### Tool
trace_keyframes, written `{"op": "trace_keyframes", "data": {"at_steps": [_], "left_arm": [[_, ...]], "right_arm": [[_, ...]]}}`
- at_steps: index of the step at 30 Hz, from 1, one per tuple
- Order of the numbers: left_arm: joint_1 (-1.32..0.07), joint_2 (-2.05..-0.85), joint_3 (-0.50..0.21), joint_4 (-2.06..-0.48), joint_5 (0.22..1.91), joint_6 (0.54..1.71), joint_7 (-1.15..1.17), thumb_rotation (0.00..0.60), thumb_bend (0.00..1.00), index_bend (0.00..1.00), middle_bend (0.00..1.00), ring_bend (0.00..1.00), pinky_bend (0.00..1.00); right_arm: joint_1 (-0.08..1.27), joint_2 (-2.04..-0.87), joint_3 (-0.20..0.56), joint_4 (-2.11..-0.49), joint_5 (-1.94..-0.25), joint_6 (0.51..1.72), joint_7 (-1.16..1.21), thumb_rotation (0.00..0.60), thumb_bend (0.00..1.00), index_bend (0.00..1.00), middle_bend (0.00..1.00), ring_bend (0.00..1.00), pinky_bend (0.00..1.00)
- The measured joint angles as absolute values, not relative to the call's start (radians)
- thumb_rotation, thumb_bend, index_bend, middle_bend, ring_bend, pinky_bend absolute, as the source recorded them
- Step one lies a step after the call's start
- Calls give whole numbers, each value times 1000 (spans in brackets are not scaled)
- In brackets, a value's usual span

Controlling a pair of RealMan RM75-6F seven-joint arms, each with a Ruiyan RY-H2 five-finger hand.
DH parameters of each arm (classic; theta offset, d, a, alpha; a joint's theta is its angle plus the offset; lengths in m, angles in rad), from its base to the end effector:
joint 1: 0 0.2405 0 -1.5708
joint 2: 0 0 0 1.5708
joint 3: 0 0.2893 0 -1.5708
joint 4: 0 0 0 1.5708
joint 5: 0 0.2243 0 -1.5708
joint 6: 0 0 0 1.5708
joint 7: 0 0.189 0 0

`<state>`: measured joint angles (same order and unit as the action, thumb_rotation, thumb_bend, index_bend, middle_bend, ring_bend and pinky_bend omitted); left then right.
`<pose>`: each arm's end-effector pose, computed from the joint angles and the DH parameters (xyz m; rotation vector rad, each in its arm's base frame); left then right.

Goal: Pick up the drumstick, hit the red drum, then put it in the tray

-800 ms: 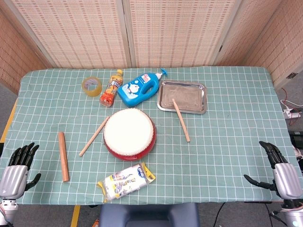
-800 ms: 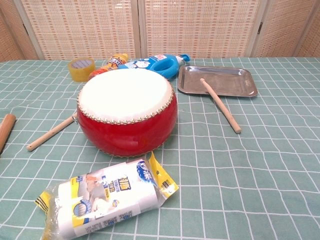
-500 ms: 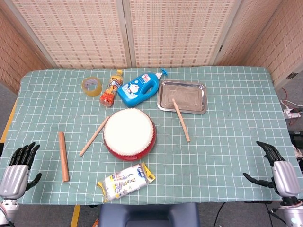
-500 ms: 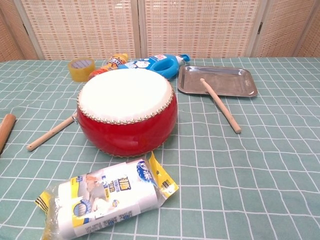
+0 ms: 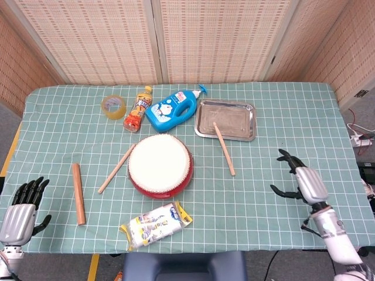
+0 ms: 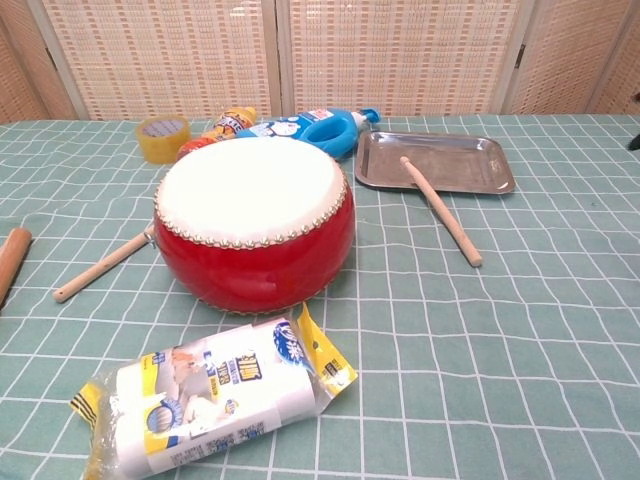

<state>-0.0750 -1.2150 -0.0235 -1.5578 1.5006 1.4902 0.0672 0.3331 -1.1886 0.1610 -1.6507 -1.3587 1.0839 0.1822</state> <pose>-0.3528 0.2205 0.1268 -1.4015 -0.9067 -0.8663 -0.2935 -0.3255 0.0884 1.4930 -1.2863 1.0534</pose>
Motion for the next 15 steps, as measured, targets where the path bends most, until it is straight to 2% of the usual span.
{"op": "trace_keyframes", "data": {"at_steps": [3,6,11,15], "left_arm": [[-74,-1217,-23,-1553,1489,1482,68,600,233,0,0,0,0],[-74,-1218,-24,-1548,1478,1474,69,600,233,0,0,0,0],[-77,-1220,-28,-1544,1469,1464,70,600,233,0,0,0,0],[-84,-1223,-29,-1544,1469,1453,74,600,234,0,0,0,0]], "right_arm": [[430,-1246,189,-1604,-1268,943,146,452,477,0,225,157,457],[525,-1321,214,-1528,-1177,828,119,453,539,0,225,157,459],[627,-1422,245,-1404,-1069,714,100,455,559,0,225,150,459],[677,-1459,261,-1345,-1005,651,95,455,560,0,225,144,459]]}}
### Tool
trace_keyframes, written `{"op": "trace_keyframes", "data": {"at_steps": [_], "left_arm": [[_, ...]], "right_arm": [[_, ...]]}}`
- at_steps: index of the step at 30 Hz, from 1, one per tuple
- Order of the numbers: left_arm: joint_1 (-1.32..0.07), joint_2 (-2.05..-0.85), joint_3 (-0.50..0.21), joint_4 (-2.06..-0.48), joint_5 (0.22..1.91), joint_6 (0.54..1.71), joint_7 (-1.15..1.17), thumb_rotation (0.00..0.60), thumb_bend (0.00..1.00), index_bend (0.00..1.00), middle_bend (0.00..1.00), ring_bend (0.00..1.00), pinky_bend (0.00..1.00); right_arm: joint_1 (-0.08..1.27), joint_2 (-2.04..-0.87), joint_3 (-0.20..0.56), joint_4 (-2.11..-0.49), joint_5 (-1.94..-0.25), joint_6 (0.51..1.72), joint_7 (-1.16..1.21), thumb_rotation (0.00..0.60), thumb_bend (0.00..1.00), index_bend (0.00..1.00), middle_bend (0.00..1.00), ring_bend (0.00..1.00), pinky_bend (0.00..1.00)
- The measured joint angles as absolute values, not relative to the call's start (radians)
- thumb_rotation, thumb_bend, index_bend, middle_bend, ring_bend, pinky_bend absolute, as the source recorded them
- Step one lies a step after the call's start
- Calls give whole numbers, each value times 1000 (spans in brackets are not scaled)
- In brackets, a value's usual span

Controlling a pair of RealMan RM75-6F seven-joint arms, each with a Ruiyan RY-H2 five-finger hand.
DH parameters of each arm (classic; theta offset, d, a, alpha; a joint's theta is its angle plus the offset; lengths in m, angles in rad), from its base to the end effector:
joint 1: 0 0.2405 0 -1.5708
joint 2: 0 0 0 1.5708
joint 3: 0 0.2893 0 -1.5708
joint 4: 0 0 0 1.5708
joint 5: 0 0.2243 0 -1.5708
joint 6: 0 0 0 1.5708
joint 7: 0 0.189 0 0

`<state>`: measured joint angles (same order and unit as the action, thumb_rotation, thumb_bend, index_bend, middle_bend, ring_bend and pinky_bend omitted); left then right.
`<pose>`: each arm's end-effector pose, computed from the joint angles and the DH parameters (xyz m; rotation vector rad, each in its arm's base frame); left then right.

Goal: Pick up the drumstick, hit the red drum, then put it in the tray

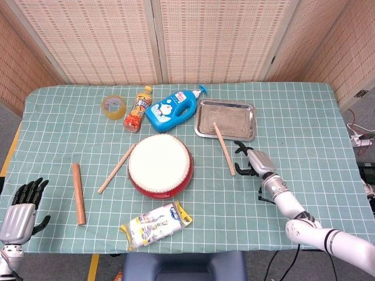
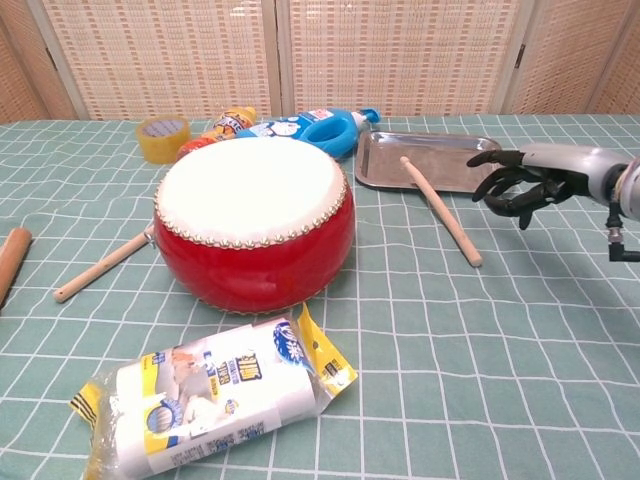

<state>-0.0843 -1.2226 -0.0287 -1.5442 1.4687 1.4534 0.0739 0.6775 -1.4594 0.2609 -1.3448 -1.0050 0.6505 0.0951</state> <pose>-0.3604 0.2248 0.1220 -1.4017 -0.9287 -0.8284 -0.2472 -0.4351 -0.0240 1.6062 -1.5236 0.8851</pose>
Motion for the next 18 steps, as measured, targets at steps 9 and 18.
{"op": "trace_keyframes", "data": {"at_steps": [9,18], "left_arm": [[-94,-1226,-33,-1545,1462,1439,80,600,232,0,0,0,0],[-95,-1225,-35,-1542,1448,1431,84,600,231,0,0,0,0]], "right_arm": [[760,-1551,278,-1191,-925,581,87,453,560,0,225,144,459],[829,-1640,297,-1069,-935,513,134,453,560,0,225,149,459]]}}
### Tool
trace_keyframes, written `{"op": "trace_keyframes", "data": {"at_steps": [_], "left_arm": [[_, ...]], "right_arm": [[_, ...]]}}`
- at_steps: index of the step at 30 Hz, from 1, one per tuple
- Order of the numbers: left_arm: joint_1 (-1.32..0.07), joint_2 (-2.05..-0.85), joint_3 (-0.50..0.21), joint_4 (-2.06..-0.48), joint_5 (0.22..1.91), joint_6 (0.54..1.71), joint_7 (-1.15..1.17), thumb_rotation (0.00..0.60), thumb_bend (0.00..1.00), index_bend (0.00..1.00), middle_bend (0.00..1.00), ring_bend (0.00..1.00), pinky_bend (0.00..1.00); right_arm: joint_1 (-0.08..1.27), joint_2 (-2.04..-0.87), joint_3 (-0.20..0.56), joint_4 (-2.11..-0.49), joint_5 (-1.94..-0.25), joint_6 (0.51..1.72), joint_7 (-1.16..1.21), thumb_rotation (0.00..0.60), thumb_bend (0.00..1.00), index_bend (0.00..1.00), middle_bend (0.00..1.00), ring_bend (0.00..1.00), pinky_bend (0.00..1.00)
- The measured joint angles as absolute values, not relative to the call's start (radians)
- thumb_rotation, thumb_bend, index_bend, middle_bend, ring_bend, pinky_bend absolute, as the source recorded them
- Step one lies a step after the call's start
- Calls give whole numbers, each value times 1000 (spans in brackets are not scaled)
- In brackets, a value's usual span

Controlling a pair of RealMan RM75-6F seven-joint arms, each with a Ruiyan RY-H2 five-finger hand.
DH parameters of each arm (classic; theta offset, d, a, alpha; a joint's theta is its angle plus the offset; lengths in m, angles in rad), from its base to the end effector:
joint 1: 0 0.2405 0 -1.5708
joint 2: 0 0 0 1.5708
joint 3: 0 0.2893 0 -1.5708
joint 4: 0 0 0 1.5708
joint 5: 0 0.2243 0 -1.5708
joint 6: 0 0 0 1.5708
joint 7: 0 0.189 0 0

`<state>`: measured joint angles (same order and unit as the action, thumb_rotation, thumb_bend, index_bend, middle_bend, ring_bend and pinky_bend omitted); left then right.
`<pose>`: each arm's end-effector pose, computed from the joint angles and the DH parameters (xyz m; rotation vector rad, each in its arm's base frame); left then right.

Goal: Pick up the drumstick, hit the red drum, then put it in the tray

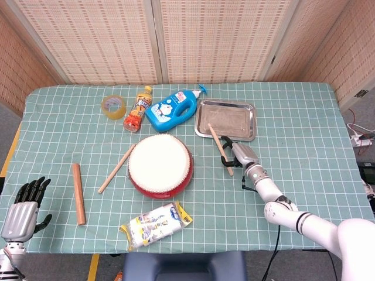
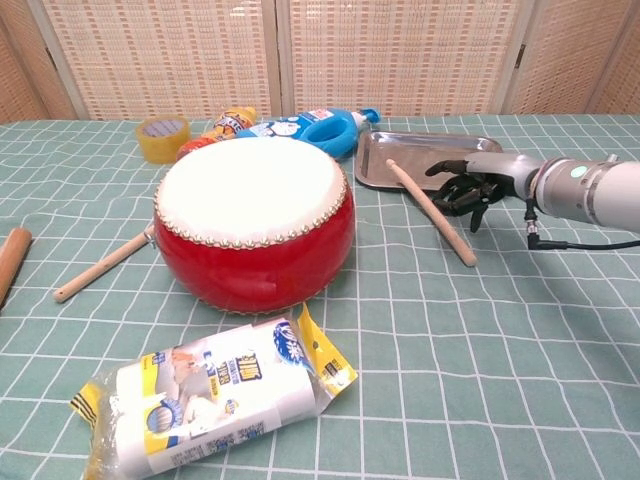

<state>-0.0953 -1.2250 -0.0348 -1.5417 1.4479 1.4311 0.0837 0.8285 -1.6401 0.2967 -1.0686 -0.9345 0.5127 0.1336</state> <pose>-0.3628 0.2299 0.1200 -1.4029 -0.9361 -0.8094 -0.2206 -0.4820 -0.0741 1.6096 -1.5831 0.8601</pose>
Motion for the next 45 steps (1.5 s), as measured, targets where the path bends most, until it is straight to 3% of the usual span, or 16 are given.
{"op": "trace_keyframes", "data": {"at_steps": [14,16,18,21,29,32,35,45], "left_arm": [[-87,-1227,-28,-1529,1446,1434,62,600,232,0,0,0,0],[-85,-1228,-27,-1523,1447,1436,55,600,231,0,0,0,0],[-85,-1230,-25,-1519,1450,1437,50,600,231,0,0,0,0],[-85,-1233,-23,-1513,1458,1437,41,600,233,0,0,0,0],[-83,-1237,-16,-1492,1477,1443,-10,600,231,0,0,0,0],[-81,-1238,-13,-1473,1477,1441,-30,600,231,0,0,0,0],[-78,-1244,-10,-1459,1476,1439,-43,600,232,0,0,0,0],[-74,-1253,-9,-1432,1471,1434,-67,600,230,0,0,0,0]], "right_arm": [[822,-1594,278,-1220,-1158,511,245,453,547,20,226,175,447],[811,-1582,270,-1239,-1168,544,234,454,417,95,229,187,462],[800,-1577,261,-1250,-1168,597,194,454,217,179,231,189,467],[788,-1579,247,-1263,-1145,667,79,454,132,206,231,189,467],[782,-1625,224,-1310,-908,833,-354,453,130,273,230,184,467],[788,-1657,223,-1307,-807,873,-434,454,172,310,230,184,467],[798,-1692,223,-1276,-765,886,-462,453,231,327,230,184,467],[814,-1759,224,-1182,-763,890,-469,455,283,359,230,184,467]]}}
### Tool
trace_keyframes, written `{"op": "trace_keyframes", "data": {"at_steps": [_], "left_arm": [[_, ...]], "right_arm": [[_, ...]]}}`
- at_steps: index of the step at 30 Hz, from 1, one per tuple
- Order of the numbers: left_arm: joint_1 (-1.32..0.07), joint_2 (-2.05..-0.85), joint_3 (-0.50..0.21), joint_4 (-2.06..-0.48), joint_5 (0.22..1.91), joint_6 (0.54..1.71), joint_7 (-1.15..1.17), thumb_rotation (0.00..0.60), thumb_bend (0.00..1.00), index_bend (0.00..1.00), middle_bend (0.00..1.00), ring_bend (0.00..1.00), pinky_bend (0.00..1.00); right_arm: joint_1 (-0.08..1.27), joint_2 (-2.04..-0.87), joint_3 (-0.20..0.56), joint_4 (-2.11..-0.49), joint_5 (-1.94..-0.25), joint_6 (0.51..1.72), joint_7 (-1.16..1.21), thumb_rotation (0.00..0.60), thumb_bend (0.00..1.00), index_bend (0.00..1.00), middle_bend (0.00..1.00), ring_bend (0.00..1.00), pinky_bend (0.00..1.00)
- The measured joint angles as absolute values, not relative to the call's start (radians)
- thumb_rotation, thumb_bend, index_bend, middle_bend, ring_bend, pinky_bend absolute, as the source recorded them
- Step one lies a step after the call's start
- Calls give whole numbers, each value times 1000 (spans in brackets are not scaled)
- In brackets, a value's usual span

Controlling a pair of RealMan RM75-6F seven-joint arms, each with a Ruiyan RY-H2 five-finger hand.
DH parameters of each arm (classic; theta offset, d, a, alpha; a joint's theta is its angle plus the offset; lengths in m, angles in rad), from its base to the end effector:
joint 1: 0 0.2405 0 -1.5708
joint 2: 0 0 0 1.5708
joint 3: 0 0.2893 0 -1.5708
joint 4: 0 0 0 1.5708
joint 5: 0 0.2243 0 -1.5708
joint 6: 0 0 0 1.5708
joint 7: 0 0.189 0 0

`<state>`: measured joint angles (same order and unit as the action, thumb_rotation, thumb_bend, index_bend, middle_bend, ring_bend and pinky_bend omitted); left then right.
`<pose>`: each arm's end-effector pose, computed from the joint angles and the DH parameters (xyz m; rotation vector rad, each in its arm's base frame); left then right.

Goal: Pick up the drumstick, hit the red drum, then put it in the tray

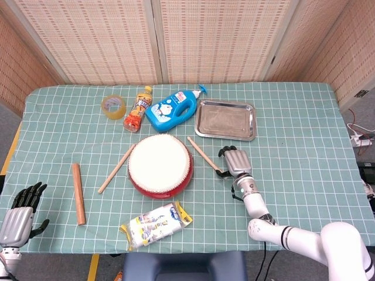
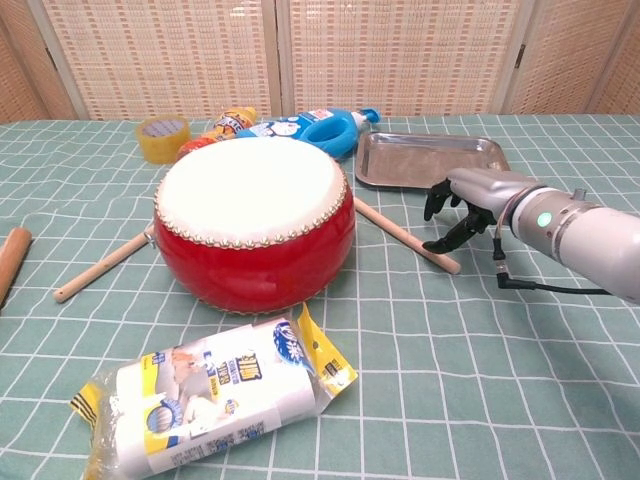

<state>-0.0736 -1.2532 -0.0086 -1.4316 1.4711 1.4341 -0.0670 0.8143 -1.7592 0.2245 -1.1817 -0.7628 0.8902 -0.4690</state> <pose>-0.3864 0.2174 0.1162 -1.3842 -1.0054 -0.8397 -0.2004 -0.4464 -0.0998 1.6882 -1.1231 0.7047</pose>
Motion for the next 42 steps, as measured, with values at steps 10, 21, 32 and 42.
{"op": "trace_keyframes", "data": {"at_steps": [10,21,32,42], "left_arm": [[-71,-1261,-10,-1411,1461,1428,-77,600,230,0,0,0,0],[-71,-1271,-11,-1386,1464,1425,-100,600,227,0,0,0,0],[-72,-1275,-11,-1382,1465,1420,-100,600,227,0,0,0,0],[-73,-1279,-9,-1366,1464,1412,-117,600,227,0,0,0,0]], "right_arm": [[813,-1801,215,-1125,-787,887,-470,455,304,379,230,184,467],[803,-1832,220,-1079,-808,895,-469,471,468,477,230,184,492],[784,-1831,218,-1086,-849,909,-459,476,495,468,230,186,508],[781,-1861,222,-1076,-864,933,-490,475,309,454,230,187,522]]}}
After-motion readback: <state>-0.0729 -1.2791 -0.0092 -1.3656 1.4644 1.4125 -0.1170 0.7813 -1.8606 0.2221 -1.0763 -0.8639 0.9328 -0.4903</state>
